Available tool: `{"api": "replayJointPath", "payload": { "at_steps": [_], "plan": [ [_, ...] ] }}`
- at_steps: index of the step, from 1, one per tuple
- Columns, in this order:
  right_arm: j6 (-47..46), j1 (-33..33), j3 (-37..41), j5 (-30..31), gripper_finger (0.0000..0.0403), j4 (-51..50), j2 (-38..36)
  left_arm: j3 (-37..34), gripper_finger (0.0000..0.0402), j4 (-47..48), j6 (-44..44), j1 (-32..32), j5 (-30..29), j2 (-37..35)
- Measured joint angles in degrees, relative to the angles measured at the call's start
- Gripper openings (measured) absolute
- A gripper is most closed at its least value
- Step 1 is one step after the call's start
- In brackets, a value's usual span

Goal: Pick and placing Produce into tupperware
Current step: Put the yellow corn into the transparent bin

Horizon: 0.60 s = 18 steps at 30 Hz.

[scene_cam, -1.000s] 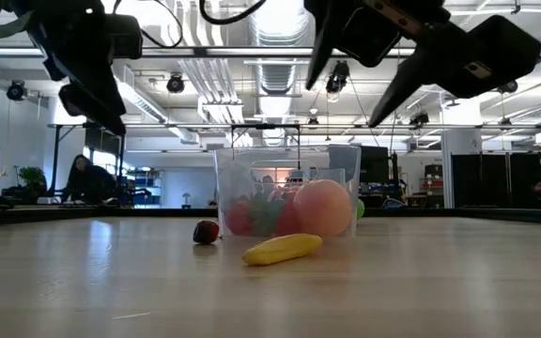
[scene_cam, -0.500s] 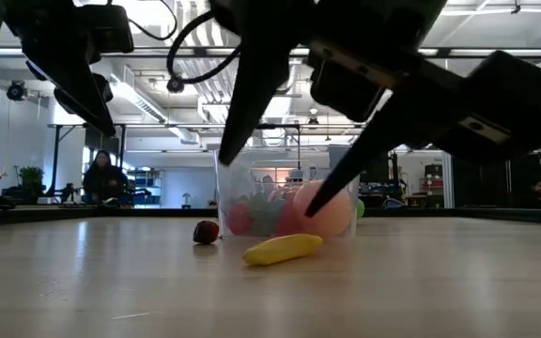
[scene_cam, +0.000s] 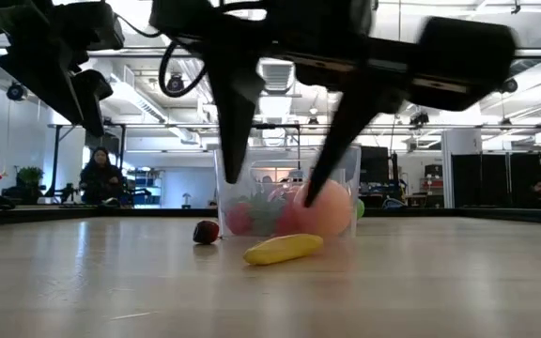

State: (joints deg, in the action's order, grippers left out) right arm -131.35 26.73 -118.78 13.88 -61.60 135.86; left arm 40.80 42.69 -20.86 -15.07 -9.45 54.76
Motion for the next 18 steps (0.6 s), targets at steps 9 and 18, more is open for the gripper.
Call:
{"api": "replayJointPath", "payload": {
  "at_steps": [9,18],
  "plan": [
    [-0.90,-1.51,-9.86,-2.21,0.0219,-2.89,7.73,0.00,0.0238,2.20,0.85,0.02,-0.02,-1.84],
    [-0.90,-1.67,-14.14,-4.08,0.0219,-12.29,8.30,-0.17,0.0238,3.42,2.55,0.02,-0.11,-5.44]
  ]
}}
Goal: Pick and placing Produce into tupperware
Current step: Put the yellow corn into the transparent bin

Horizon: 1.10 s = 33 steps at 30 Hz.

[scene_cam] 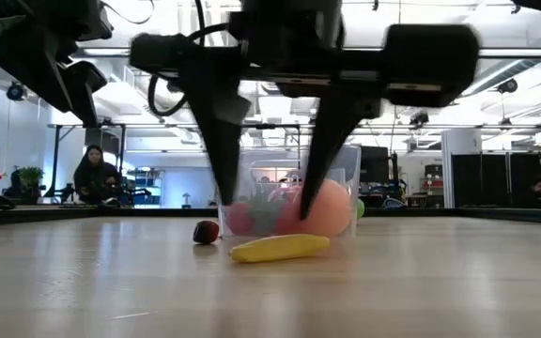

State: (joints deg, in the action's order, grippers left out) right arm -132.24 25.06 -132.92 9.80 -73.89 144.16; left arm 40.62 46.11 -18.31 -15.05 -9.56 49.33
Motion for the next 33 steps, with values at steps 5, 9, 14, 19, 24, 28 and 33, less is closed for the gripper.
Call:
{"api": "replayJointPath", "payload": {
  "at_steps": [5,9,14,19,24,28,33],
  "plan": [
    [-0.42,0.02,1.52,-2.35,0.0219,0.65,0.00,-0.04,0.0238,0.07,0.73,0.00,-0.03,-1.37],
    [-0.42,-0.29,1.85,-2.31,0.0219,0.81,-0.03,-0.07,0.0238,0.01,0.79,0.00,-0.09,-2.29],
    [-0.38,-0.99,2.42,-2.29,0.0219,0.50,0.34,-0.07,0.0238,-0.06,1.74,0.00,-0.11,-3.55],
    [0.24,-1.62,2.70,-2.82,0.0219,0.39,1.18,-0.07,0.0238,-0.13,2.53,0.02,-0.14,-4.72],
    [0.29,-1.76,2.99,-2.87,0.0217,0.10,1.16,-0.09,0.0238,-0.11,2.70,0.02,-0.13,-5.57],
    [0.72,-1.75,2.99,-2.92,0.0192,0.08,1.16,-0.09,0.0238,-0.11,2.74,0.02,-0.13,-5.60],
    [1.14,-1.70,2.99,-2.92,0.0142,-0.35,1.16,-0.09,0.0238,-0.13,2.74,0.02,-0.13,-5.43]
  ]
}}
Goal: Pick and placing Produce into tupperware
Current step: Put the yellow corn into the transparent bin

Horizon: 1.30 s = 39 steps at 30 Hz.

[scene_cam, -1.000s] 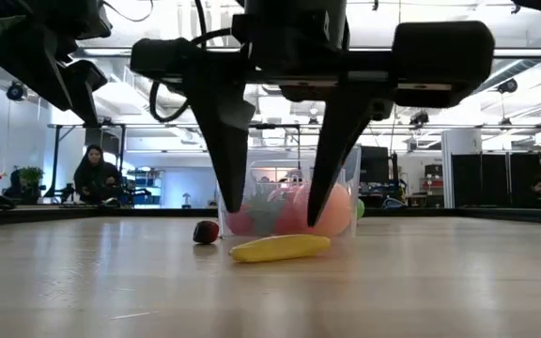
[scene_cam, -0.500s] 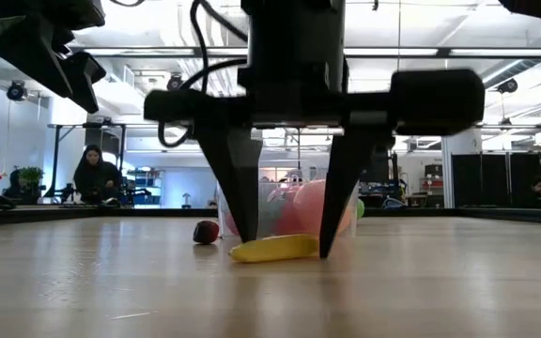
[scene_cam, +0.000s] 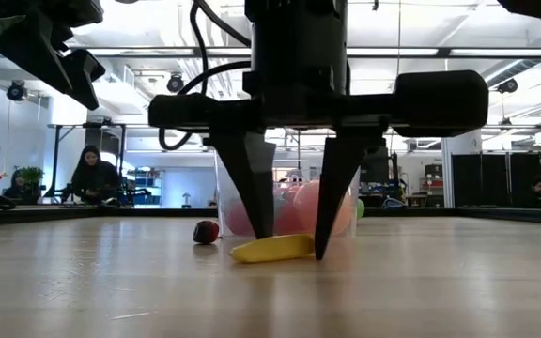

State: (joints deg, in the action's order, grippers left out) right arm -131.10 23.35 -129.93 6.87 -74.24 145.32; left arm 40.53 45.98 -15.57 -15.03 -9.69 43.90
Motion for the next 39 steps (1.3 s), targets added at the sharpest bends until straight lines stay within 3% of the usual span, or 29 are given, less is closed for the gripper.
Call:
{"api": "replayJointPath", "payload": {
  "at_steps": [16,28,34,39],
  "plan": [
    [2.59,0.97,-1.08,-0.83,0.0053,0.15,-0.04,-0.04,0.0238,-0.01,1.46,0.00,0.01,-0.01],
    [2.11,3.21,-5.03,2.43,0.0015,-1.36,-0.26,-0.04,0.0238,-0.46,1.51,0.00,0.00,0.77],
    [2.16,3.13,-5.01,2.46,0.0022,-4.18,-0.26,-0.04,0.0238,-0.46,1.36,0.00,-0.02,0.61],
    [2.86,2.92,-4.96,5.61,0.0069,-4.90,-0.26,-0.04,0.0238,-0.45,1.33,-0.01,-0.02,0.66]
  ]
}}
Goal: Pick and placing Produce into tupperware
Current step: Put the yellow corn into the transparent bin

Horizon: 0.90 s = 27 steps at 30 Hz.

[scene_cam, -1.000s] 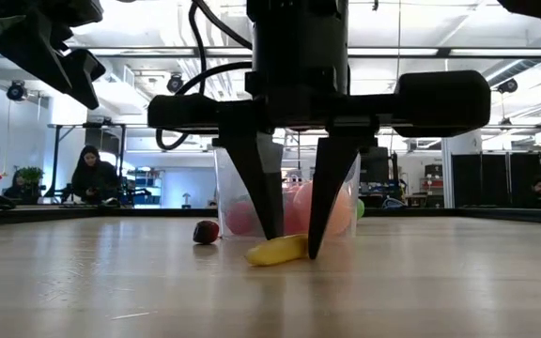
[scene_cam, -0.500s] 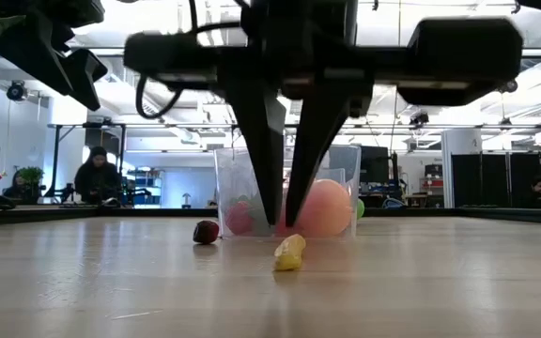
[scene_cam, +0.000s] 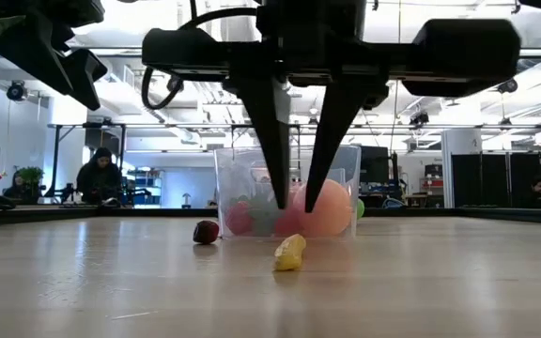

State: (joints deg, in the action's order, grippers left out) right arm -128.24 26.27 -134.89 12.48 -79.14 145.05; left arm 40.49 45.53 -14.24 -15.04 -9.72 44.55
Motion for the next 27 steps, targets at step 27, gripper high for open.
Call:
{"api": "replayJointPath", "payload": {
  "at_steps": [27],
  "plan": [
    [2.03,-1.17,6.36,-2.20,0.0131,7.13,0.20,-0.04,0.0238,0.00,0.11,0.01,-0.24,0.81]
  ]
}}
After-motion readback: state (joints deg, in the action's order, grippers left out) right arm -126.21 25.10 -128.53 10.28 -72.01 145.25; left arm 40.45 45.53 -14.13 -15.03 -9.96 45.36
